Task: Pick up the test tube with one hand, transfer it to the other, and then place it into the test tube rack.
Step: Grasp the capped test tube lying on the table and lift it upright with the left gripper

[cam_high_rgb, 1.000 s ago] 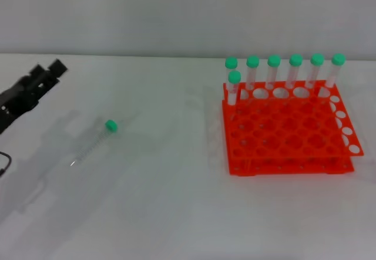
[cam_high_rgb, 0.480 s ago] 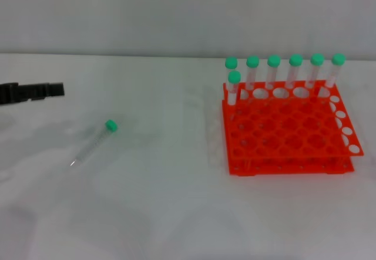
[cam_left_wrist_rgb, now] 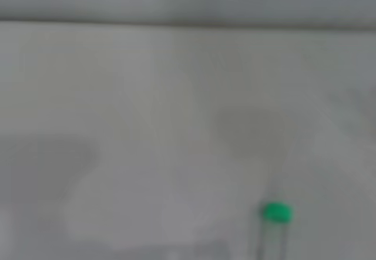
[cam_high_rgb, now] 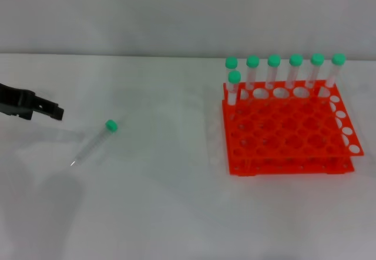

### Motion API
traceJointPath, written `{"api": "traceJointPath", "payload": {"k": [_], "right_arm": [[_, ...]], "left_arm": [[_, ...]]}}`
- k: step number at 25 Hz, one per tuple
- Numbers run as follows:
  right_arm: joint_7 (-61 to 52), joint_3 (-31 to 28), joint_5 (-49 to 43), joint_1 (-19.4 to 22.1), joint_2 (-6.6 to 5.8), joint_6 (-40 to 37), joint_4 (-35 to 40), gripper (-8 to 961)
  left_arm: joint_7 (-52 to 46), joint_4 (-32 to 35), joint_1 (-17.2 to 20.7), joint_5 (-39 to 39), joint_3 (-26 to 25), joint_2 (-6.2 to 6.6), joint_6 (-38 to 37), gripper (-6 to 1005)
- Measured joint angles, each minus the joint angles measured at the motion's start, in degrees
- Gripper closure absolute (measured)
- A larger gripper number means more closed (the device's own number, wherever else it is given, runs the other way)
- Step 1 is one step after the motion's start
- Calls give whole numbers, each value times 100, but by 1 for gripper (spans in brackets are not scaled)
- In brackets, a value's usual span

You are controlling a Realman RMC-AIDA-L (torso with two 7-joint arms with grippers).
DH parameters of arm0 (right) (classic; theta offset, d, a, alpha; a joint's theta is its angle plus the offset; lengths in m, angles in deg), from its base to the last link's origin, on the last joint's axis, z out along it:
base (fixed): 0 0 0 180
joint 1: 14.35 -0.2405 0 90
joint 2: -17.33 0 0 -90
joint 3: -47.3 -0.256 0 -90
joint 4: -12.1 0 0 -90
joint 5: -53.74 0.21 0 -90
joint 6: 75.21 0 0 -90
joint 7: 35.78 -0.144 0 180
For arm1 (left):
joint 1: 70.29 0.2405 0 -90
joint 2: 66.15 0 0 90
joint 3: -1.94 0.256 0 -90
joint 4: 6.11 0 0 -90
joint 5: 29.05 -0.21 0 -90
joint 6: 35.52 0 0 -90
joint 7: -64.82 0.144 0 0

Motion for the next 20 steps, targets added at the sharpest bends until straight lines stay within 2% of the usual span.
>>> {"api": "traceJointPath", "payload": {"k": [6, 9, 13, 20], "right_arm": [[-9, -25, 3, 7, 0, -3, -9, 83], [-11, -27, 2, 6, 2, -2, -13, 83], [-11, -29, 0, -2, 10, 9, -11, 83], [-13, -30, -1, -3, 1, 11, -9, 84]], "left_arm": [[-278, 68, -605, -1095, 1, -475, 688, 140], [-494, 317, -826, -1603, 1, -650, 944, 155], [-974, 778, -1028, -2201, 1, -768, 1309, 213], [-1446, 1329, -1133, -2951, 1, -817, 1843, 232]]}}
